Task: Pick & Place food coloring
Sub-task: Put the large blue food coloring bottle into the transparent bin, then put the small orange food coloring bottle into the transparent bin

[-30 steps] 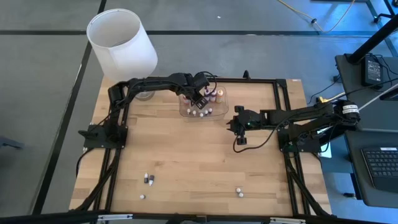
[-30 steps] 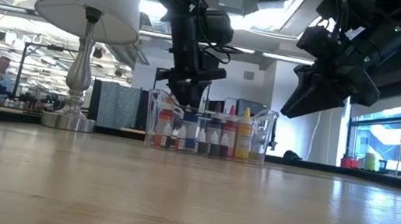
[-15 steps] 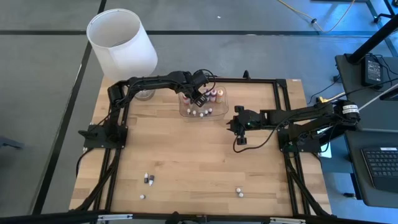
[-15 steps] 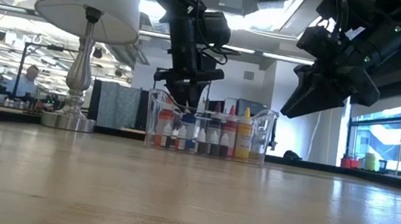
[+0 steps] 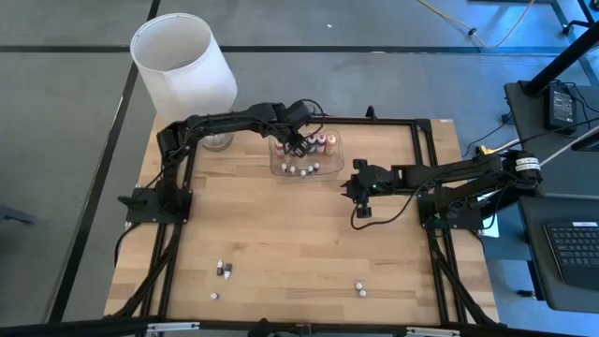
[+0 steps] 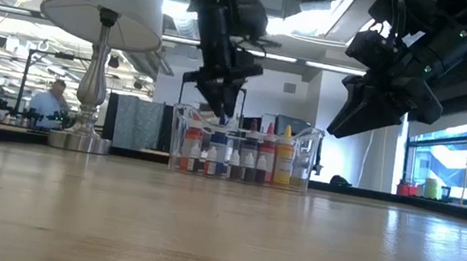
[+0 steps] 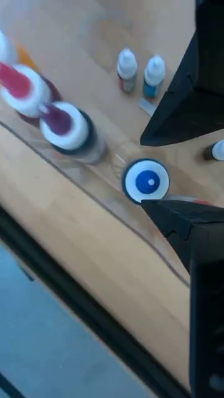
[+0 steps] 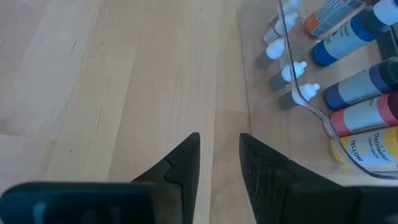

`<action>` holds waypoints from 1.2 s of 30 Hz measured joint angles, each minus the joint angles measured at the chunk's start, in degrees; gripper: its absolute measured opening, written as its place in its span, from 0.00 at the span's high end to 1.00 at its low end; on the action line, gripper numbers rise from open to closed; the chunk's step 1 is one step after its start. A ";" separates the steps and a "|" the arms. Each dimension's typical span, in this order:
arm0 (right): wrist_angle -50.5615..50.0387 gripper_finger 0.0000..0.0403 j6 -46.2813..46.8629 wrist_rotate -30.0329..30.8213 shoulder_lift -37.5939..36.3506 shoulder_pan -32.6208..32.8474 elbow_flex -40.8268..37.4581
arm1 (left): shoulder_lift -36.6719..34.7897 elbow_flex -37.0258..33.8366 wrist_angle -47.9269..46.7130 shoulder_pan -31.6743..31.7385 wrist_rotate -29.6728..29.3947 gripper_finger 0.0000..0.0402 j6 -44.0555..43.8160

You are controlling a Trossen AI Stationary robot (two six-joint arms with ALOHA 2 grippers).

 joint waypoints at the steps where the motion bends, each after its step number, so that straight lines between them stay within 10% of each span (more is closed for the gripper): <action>1: 0.00 0.71 0.00 0.00 0.00 0.00 0.00 | -0.56 0.53 -0.24 0.00 0.04 0.64 0.01; 18: -9.45 0.71 0.02 -11.32 -4.99 0.81 -0.02 | -16.88 -7.27 1.21 -11.49 1.69 0.64 15.62; 31: -5.81 0.71 0.78 -12.13 -9.48 15.67 -0.02 | -39.07 -51.59 58.08 -33.31 3.22 0.64 13.89; 36: -0.68 0.71 4.88 -23.41 -6.96 20.23 0.00 | -39.36 -60.61 76.17 -39.55 3.19 0.64 16.77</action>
